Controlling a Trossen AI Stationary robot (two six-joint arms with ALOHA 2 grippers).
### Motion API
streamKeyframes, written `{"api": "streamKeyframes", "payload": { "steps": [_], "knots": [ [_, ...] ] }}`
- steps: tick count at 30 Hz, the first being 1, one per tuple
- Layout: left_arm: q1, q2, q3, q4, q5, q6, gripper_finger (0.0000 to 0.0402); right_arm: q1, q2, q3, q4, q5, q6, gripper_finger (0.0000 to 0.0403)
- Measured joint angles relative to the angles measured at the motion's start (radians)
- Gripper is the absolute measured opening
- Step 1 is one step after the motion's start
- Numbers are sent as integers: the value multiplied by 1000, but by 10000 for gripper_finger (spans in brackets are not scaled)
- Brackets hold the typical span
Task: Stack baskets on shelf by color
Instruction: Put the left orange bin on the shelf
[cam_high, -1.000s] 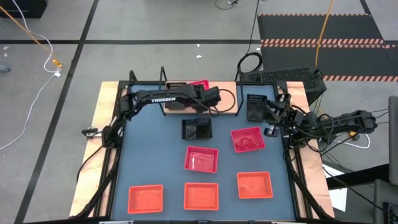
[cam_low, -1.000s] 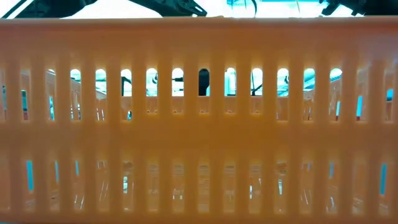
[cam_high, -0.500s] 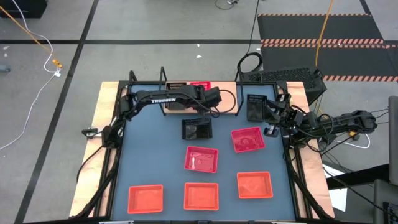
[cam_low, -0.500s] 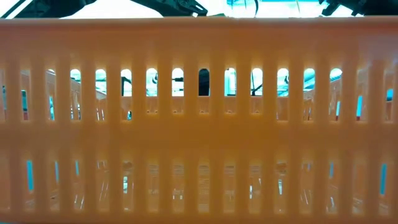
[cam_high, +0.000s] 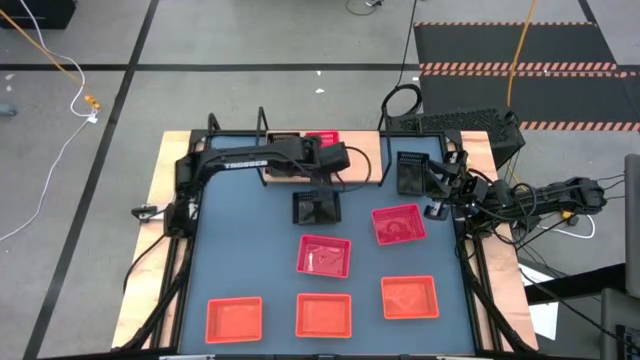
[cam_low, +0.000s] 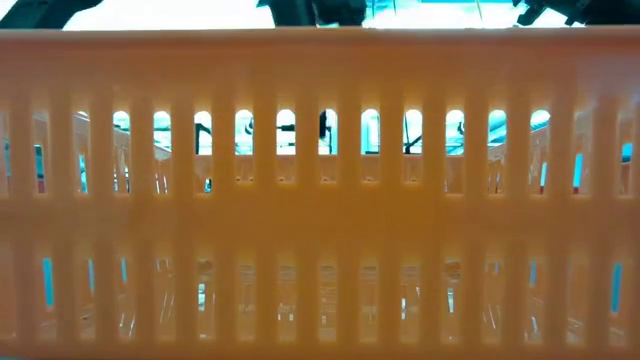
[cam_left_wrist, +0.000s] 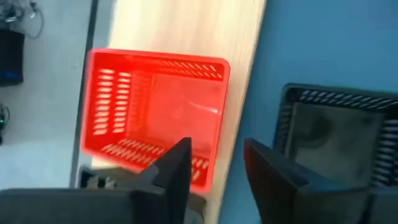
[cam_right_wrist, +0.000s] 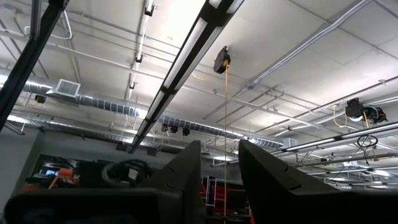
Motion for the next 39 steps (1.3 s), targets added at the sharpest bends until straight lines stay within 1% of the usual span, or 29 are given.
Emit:
{"api": "streamKeyframes", "payload": {
  "steps": [2, 4, 8, 11, 14, 16, 18, 21, 23, 24, 26, 29, 31, 33, 35, 39],
  "knots": [
    [-28, -50, 0, -55, -1, -97, 167, 0, 0, 0, 0, 0, 1, 105],
    [-66, -93, 0, -136, 2, -239, 173, 0, 0, 0, 0, 0, 2, 105],
    [-180, -157, -12, -304, 4, -520, 168, 0, 0, 0, -2, 0, 32, 105],
    [-298, -191, -84, -352, 1, -723, 156, 0, 0, 0, -8, -2, 47, 105],
    [-417, -210, -191, -327, 18, -940, 144, 0, 0, 0, -11, -3, 51, 105],
    [-485, -209, -247, -317, 81, -1088, 137, 0, 0, 0, -11, -3, 51, 105],
    [-539, -206, -289, -305, 165, -1230, 131, 0, 0, 0, -8, -3, 64, 105],
    [-615, -200, -359, -248, 263, -1448, 123, 0, 0, 0, 15, -5, 104, 105],
    [-663, -198, -403, -201, 336, -1569, 120, 0, 0, 0, 41, -40, 154, 105],
    [-686, -199, -422, -162, 358, -1617, 119, 0, 0, 0, 60, -73, 184, 105],
    [-731, -200, -457, -80, 366, -1706, 118, 1, 0, 0, 94, -162, 245, 105],
    [-789, -199, -498, 28, 318, -1815, 118, 1, -1, 0, 136, -304, 325, 105],
    [-821, -200, -527, 123, 295, -1870, 118, 1, 0, 0, 149, -363, 364, 105],
    [-851, -199, -550, 170, 295, -1926, 117, 1, 0, 0, 149, -371, 388, 105],
    [-871, -199, -554, 178, 311, -1976, 117, 1, 0, 0, 141, -370, 398, 105],
    [-879, -199, -549, 133, 352, -2022, 117, 1, 0, 0, 127, -369, 390, 105]
  ]
}}
